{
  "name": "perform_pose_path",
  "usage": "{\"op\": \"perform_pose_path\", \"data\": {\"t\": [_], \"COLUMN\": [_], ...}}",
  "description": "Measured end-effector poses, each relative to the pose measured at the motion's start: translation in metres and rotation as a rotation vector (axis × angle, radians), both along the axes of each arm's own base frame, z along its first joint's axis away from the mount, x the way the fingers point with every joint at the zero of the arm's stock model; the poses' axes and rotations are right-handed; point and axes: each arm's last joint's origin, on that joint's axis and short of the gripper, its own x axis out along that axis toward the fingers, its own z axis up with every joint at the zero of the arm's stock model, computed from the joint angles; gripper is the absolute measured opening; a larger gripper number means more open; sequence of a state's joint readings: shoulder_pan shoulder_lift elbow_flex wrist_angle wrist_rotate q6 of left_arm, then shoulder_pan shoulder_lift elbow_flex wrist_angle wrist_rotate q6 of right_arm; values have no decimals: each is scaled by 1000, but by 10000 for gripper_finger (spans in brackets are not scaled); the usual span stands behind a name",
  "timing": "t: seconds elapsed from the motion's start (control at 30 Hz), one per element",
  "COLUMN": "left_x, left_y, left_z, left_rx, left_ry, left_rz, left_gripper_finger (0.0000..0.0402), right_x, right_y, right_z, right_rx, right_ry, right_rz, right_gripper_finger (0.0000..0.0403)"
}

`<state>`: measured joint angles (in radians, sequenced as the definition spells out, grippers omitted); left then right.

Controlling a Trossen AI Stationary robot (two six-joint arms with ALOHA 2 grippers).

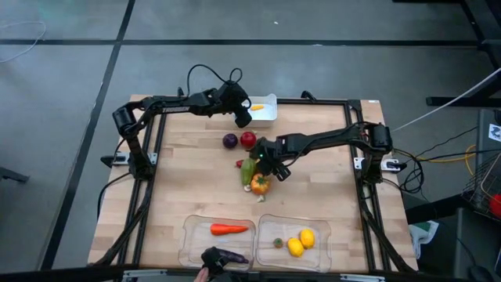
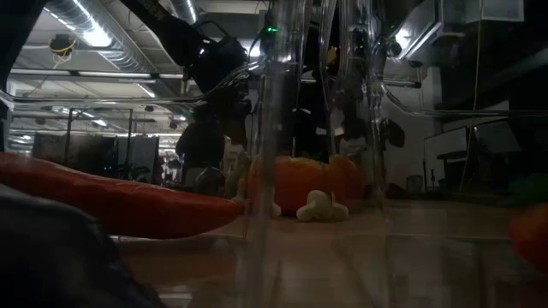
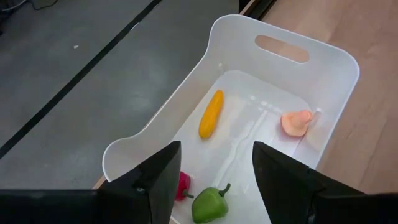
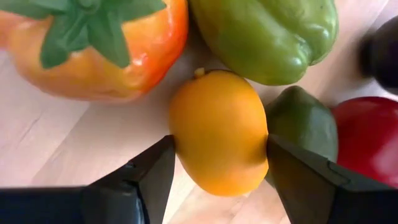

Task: Sort produce into baskets
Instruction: Put the yellow lemon into the right transparent bin

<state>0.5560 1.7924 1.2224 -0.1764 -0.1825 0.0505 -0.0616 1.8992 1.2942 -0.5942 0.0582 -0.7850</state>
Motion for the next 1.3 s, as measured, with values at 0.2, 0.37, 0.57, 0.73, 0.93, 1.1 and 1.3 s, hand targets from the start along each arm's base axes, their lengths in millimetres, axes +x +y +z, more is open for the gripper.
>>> {"op": "perform_pose_path", "data": {"t": [0.2,0.37,0.57,0.73,0.93,1.1,1.3], "left_x": [0,0,0,0,0,0,0], "left_y": [0,0,0,0,0,0,0], "left_z": [0,0,0,0,0,0,0], "left_rx": [0,0,0,0,0,0,0], "left_ry": [0,0,1,1,1,0,0], "left_rz": [0,0,0,0,-1,-1,0], "left_gripper_finger": [196,196,196,196,196,196,196], "right_x": [-2,-3,-3,-2,2,0,-3], "right_y": [1,1,1,1,2,2,3], "right_z": [-1,-1,-2,5,23,39,61], "right_rx": [42,39,35,53,77,81,110], "right_ry": [23,27,30,41,81,136,197], "right_rz": [-39,-40,-44,-91,-110,-125,-187], "right_gripper_finger": [215,194,200,201,201,201,201]}}
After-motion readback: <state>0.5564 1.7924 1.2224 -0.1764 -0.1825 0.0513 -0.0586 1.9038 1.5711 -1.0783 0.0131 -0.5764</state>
